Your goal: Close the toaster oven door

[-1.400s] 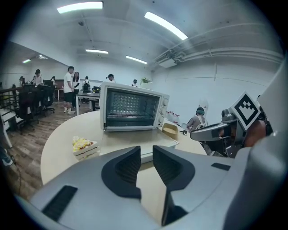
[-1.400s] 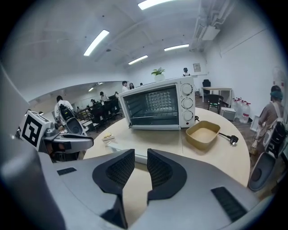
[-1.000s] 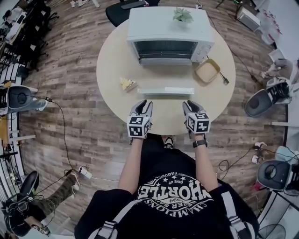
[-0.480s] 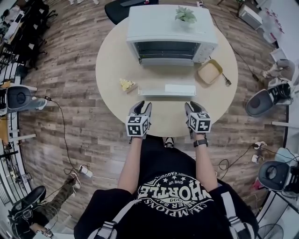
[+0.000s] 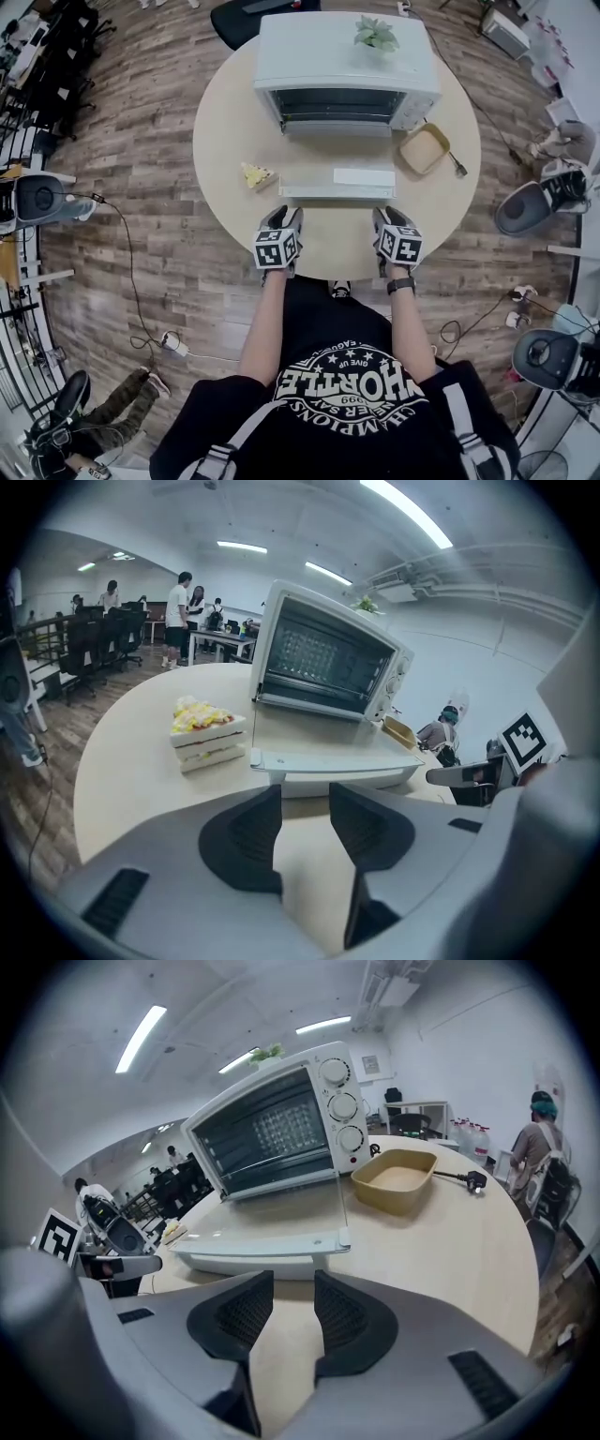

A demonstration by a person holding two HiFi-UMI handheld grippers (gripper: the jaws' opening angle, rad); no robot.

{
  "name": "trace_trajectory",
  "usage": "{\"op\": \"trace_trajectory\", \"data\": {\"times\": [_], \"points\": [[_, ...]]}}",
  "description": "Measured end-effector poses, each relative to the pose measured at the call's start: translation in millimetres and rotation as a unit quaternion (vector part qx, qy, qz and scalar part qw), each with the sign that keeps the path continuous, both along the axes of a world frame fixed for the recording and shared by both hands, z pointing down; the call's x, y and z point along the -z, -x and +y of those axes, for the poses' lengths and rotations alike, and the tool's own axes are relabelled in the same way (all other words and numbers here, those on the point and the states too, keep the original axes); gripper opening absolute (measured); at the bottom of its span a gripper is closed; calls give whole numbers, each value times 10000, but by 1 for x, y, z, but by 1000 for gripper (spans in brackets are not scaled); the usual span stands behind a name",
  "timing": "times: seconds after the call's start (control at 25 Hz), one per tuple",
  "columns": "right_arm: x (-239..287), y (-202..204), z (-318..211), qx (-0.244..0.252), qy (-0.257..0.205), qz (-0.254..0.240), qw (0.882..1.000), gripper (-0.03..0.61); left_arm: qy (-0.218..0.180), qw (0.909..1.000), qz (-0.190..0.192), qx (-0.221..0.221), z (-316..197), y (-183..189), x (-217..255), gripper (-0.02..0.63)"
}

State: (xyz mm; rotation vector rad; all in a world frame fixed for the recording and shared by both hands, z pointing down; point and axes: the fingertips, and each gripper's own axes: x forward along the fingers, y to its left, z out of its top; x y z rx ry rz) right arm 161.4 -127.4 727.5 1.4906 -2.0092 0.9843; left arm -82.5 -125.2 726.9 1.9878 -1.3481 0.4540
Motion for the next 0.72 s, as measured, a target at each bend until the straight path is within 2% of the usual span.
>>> {"op": "trace_trajectory", "data": {"times": [0.16, 0.44, 0.72], "points": [[-8, -4, -2, -234, 68, -152, 9996, 183, 26, 9994, 293, 177, -4, -3, -7, 178], [-20, -11, -8, -755, 106, -471, 9960, 186, 286, 9975, 525, 368, -9, -5, -21, 178], [-28, -18, -13, -1317, 167, -561, 9896, 189, 391, 9958, 525, 635, -19, -2, -34, 177]]}}
